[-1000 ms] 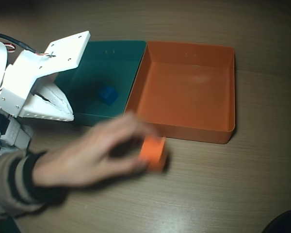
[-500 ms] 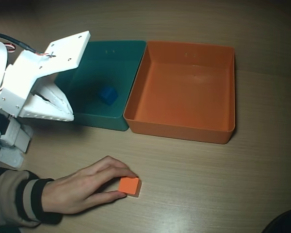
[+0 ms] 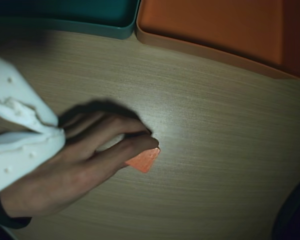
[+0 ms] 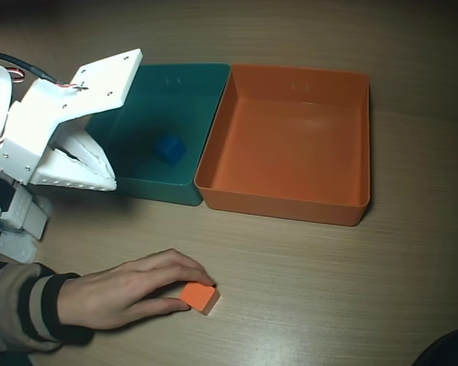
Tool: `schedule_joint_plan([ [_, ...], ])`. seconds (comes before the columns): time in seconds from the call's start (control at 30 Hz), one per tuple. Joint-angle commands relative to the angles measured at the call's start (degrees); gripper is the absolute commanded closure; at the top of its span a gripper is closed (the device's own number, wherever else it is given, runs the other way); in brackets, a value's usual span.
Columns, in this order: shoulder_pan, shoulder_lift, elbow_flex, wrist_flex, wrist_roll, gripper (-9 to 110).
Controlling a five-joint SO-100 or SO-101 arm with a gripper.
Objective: Grasp a cube and put it in the box.
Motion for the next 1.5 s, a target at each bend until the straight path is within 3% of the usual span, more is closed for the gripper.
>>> schedule_joint_plan([
  [0.0,-0.18,2.02,-0.44,-0.62,-0.26,105],
  [0.9,0.09,1.41,3.69,-0.62,-0.26,104],
  [1.47,9.05,-28.48,-19.86,-0.70,-0.35,104],
])
